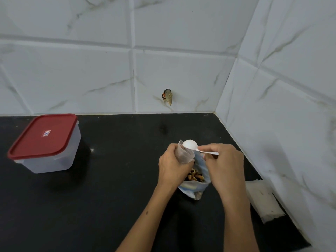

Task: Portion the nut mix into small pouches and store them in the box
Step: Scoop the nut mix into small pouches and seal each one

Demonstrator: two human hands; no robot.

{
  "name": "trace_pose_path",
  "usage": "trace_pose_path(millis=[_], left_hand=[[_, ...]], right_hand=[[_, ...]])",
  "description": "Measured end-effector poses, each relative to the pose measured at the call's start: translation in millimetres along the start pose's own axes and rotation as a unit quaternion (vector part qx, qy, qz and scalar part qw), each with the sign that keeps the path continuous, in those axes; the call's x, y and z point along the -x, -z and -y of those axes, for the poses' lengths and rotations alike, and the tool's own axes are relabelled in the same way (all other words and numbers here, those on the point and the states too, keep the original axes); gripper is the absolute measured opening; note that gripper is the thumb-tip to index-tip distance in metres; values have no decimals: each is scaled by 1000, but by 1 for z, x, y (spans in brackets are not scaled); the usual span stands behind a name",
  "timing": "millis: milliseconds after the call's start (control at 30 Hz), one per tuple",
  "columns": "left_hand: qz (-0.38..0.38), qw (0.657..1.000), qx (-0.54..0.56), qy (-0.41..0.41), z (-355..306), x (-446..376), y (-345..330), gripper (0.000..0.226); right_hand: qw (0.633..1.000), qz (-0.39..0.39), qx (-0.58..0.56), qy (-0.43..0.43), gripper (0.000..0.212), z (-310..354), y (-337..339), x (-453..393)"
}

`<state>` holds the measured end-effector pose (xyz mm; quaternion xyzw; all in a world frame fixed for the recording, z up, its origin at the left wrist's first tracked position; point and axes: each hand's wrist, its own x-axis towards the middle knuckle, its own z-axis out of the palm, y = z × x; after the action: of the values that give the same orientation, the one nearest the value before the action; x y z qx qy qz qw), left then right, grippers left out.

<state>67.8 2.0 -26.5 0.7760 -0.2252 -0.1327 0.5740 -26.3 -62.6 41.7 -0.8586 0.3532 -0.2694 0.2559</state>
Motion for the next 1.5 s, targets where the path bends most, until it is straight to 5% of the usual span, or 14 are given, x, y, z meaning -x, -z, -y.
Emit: trace_pose_path(millis=[300,733,967,1333,1500], left_hand=[[3,1000,8,-21,8,-1,6,31],[4,987,56,148,48,-11,9,33],[54,951,191,239,58,-12,-4,29],[114,946,223,203,50,-13,-3,22],[90,948,218,213,49,-13,-3,22]], right_hand=[[985,-8,-160,-70,20,-9,1,-6],[976,68,107,-179,26,-63,-83,-18],[980,97,54,-165,22,-65,-90,-25],[947,130,-58,-289,17,-74,-97,-31],[904,134,-157,-374,12,-80,-89,-38]])
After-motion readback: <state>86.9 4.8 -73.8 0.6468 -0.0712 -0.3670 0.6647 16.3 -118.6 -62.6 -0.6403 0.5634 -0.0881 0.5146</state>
